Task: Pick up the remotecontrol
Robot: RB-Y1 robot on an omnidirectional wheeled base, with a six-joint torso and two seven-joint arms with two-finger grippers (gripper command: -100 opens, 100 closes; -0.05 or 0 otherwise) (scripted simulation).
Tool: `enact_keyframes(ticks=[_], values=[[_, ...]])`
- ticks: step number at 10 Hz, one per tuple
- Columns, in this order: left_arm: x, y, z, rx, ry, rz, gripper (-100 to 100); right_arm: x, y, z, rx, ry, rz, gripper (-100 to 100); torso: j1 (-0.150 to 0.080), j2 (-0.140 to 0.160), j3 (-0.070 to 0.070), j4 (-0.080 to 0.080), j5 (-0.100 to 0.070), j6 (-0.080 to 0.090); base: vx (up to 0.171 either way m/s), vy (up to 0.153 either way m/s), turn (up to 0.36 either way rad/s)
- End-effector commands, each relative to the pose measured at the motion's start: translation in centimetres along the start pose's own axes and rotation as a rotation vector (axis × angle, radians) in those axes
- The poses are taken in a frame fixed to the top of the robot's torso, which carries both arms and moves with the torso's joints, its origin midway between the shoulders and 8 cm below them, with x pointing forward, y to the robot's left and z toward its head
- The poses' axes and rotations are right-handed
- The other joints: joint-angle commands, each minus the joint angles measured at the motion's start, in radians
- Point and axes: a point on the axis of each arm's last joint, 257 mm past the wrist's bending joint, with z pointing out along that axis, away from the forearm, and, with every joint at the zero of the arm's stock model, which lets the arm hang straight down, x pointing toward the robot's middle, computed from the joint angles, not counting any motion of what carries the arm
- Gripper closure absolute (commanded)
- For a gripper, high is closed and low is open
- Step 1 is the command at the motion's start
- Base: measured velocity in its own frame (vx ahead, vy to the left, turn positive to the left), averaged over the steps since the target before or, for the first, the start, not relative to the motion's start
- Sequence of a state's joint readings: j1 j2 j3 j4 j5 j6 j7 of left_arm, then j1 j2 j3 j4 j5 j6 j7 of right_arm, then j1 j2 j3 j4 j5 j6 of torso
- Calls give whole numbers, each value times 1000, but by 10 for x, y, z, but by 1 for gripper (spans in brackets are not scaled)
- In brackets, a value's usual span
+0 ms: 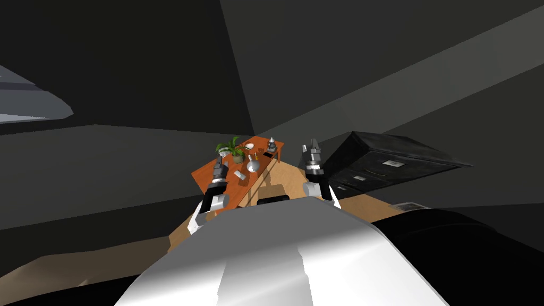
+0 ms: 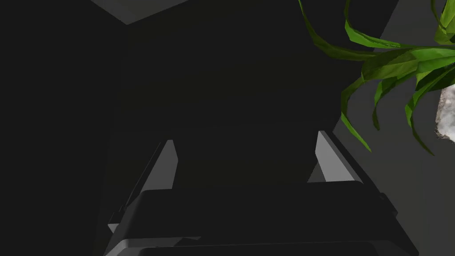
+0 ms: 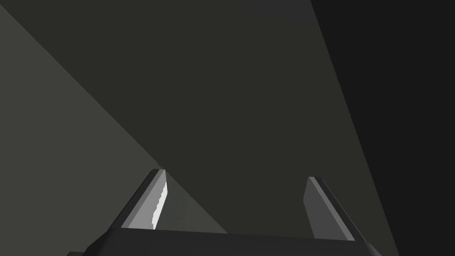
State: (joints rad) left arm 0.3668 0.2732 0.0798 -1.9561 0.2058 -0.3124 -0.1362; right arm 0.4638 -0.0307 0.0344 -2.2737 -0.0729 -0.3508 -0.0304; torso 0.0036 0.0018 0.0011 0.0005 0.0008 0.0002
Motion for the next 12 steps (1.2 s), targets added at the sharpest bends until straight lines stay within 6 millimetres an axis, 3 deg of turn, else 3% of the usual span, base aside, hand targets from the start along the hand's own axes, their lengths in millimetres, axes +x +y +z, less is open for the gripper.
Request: enact_keyframes(ticks=[1,2,6,8,11,12], values=[[-7,28,2,-73,13,33,-100,0,0,0,0,0,0,0,0,0,0,0,0,0,-63,66,-189],[-8,34,0,-85,12,33,-100,0,0,0,0,0,0,0,1,1,1,0,0,0,-43,49,-82],[-31,95,0,-252,29,91,-100,0,0,0,0,0,0,0,1,0,0,0,0,-1,-43,46,-158],[-33,103,-3,-270,26,92,-100,0,0,0,0,0,0,0,-1,-1,0,0,0,-1,-17,18,-42],[-54,148,-10,-403,33,123,-100,0,0,0,0,0,0,0,-1,-2,-1,0,0,-1,-21,27,-156],[-55,152,-12,-412,32,124,-100,0,0,0,0,0,0,0,-1,-1,-1,0,0,0,-27,32,-92]])
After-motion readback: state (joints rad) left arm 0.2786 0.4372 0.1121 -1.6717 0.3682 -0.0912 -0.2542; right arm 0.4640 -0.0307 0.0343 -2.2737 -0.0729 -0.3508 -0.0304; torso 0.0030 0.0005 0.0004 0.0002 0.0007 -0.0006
